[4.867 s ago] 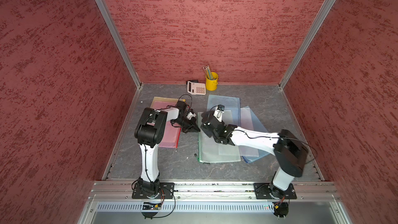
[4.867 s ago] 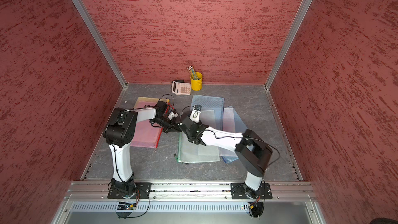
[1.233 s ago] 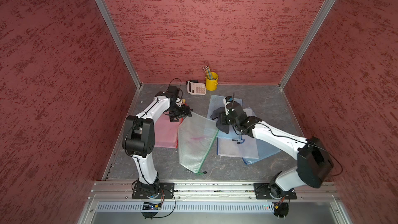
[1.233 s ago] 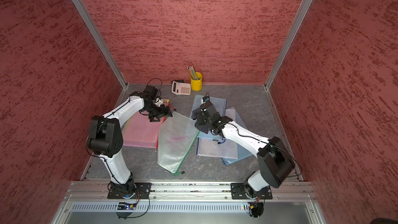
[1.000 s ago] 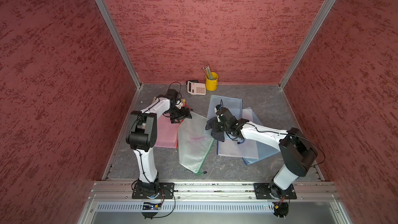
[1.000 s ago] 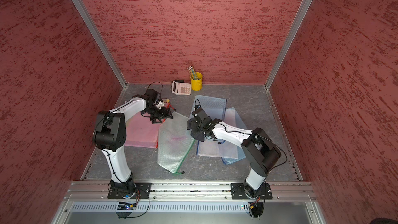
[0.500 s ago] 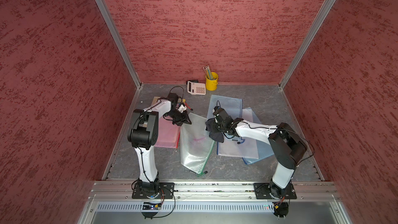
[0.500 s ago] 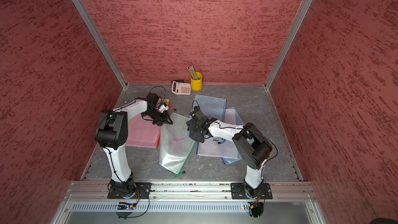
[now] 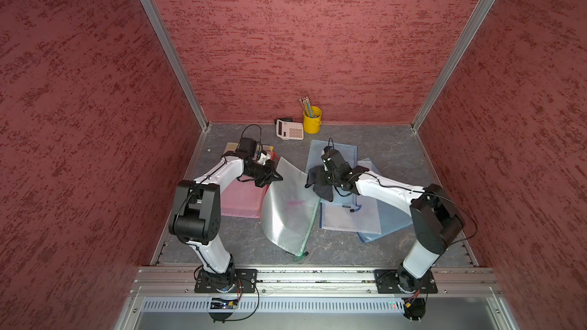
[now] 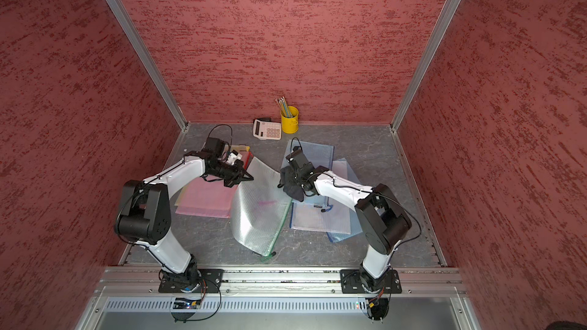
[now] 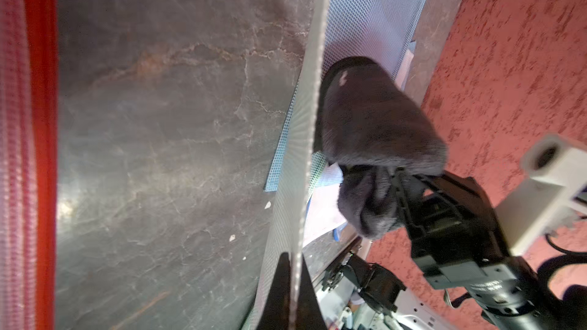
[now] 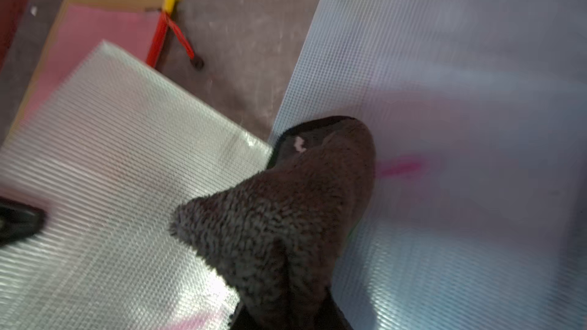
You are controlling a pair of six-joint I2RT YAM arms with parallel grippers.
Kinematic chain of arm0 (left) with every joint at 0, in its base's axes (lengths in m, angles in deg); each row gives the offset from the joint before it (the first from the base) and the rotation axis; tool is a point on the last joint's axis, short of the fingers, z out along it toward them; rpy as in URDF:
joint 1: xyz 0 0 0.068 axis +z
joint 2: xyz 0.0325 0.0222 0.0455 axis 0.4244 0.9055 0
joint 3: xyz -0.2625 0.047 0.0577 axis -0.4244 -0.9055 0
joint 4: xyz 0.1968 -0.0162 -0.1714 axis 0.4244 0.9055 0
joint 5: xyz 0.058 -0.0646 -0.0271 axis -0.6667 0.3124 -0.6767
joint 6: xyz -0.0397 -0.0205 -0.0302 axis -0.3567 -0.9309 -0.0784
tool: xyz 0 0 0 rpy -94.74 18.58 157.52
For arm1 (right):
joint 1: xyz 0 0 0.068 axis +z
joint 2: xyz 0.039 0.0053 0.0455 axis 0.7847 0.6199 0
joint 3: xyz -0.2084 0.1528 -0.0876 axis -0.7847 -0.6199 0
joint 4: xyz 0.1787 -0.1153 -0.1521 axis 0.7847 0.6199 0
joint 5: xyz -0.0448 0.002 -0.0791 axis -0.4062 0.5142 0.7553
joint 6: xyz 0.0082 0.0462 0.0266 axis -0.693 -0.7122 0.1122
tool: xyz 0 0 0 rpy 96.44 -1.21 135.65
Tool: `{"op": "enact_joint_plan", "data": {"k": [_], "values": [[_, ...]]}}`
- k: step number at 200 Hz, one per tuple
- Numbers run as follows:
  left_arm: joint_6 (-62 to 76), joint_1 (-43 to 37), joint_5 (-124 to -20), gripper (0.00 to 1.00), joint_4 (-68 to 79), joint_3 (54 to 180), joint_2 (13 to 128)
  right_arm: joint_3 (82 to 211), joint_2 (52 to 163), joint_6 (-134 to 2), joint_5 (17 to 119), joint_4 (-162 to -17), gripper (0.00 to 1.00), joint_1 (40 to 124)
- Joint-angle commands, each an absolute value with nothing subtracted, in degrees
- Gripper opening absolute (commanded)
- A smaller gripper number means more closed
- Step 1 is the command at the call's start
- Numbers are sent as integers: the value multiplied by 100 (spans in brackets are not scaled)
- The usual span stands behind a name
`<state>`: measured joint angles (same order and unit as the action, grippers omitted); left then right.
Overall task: Wipe the document bag
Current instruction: Adjust the document bag at the center of the board, then wipe the dirt from the document bag.
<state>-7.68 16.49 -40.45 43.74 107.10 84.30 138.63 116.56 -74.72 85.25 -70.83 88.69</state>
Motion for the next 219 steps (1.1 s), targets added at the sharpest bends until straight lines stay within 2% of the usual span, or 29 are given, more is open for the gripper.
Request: {"op": "enact_joint_plan", "data": {"k": [1,37,65,85,112,139,176,197,219], "values": [[-1994,1525,-4072,0,3183,10148,8566,14320,11337,-7278,8566,-7041,0,8867],[-2265,1184,-4627,0,2461,9652,8831,14328,11805,-7367,7931,-7696,0,9570],[-2386,1107,-4685,0,1941,9459,9205,13725,12305,-7582,7686,-8734,0,10222],[-2416,1096,-4821,0,1686,9323,9288,12966,12439,-8128,7909,-9516,0,10358],[-2482,1116,-4881,0,1454,9188,9376,12328,12497,-8498,8278,-9820,0,10416],[-2477,1146,-4917,0,1410,9103,9369,12043,12703,-9149,8613,-9209,0,10517],[-2469,1369,-4851,0,1256,8932,9288,11341,12278,-10293,9478,-7889,0,11010],[-2459,1469,-4739,0,1157,8907,9326,10721,12044,-11073,9433,-7303,0,11266],[-2483,1482,-4658,0,1033,8811,9277,10684,11486,-11330,9497,-5980,0,11558]]}}
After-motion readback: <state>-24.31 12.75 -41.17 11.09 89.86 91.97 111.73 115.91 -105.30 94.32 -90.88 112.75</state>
